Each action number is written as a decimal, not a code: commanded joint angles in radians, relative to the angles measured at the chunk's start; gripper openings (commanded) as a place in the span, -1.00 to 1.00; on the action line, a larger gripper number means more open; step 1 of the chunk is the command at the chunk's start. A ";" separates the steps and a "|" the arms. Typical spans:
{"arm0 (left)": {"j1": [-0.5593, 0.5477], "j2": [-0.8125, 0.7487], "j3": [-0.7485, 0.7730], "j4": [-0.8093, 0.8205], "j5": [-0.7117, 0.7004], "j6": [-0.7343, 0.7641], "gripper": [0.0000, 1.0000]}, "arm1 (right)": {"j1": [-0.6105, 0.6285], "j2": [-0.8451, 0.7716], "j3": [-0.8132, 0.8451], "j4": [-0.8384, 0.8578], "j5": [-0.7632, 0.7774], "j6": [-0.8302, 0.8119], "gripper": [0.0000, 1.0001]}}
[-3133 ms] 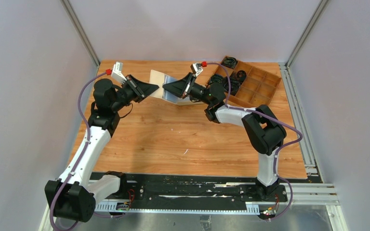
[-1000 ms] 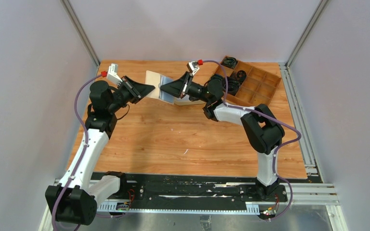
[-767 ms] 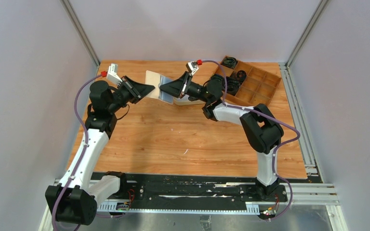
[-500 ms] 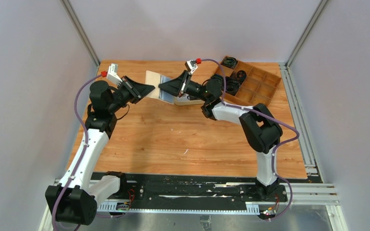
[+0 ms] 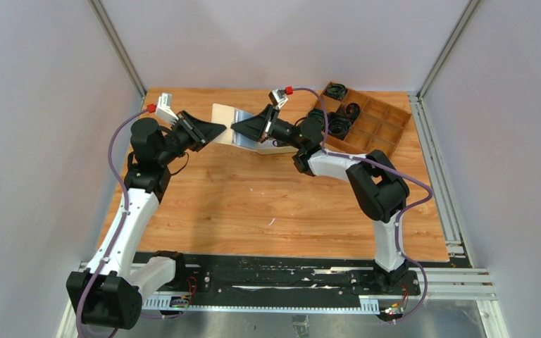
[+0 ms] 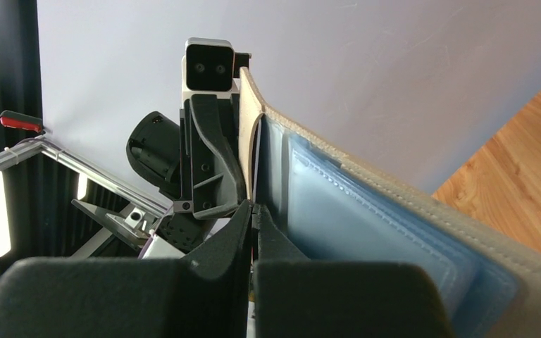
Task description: Take the credit cards out of the card holder
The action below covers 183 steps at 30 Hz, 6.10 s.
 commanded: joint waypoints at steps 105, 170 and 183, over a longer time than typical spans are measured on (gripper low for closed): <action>0.140 -0.141 -0.394 -0.056 -0.023 0.101 -1.00 | -0.267 0.314 0.616 -1.615 0.057 -0.991 -1.00; 0.018 0.034 -0.398 -0.164 -0.371 0.296 -1.00 | -0.237 0.297 0.777 -1.836 0.168 -1.190 0.21; 0.023 0.086 -0.349 -0.281 -0.502 0.387 -0.19 | -0.238 0.069 0.677 -1.865 0.205 -1.272 0.29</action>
